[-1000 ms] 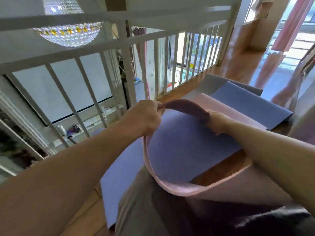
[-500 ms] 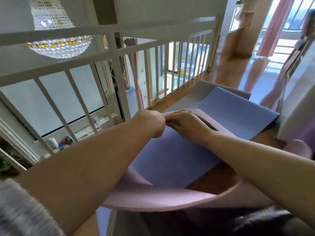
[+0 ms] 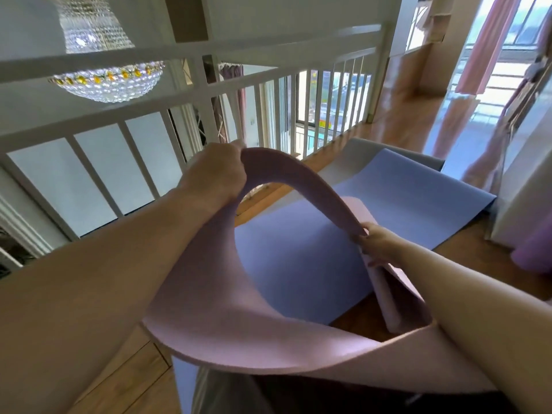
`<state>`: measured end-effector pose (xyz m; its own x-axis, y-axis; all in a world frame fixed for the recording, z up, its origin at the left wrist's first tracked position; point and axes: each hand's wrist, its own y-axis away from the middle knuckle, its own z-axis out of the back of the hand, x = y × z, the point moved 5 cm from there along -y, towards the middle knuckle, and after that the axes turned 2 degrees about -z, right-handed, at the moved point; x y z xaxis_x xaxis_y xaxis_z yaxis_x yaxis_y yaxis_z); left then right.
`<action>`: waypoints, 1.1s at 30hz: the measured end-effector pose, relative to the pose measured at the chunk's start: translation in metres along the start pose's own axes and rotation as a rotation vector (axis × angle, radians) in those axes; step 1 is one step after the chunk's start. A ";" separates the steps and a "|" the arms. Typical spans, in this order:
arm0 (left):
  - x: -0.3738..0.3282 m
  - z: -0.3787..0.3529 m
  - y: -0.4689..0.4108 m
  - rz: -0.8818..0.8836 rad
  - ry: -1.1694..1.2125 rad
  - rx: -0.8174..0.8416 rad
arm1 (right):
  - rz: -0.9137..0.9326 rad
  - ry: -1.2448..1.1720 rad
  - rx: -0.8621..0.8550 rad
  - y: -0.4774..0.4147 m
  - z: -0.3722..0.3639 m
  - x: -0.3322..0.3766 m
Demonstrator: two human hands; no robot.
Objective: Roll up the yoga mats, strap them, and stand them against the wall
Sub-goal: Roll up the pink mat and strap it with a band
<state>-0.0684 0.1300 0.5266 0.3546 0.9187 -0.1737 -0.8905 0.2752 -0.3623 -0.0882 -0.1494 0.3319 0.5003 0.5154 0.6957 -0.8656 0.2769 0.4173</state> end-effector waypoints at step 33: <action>-0.004 -0.021 -0.018 0.031 0.243 -0.129 | -0.133 0.732 0.106 0.060 0.060 -0.039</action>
<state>-0.0481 0.1150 0.5141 0.3992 0.8270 -0.3959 -0.8642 0.1950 -0.4639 -0.1584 -0.2016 0.3654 0.4255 0.9011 0.0840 -0.7734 0.3138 0.5507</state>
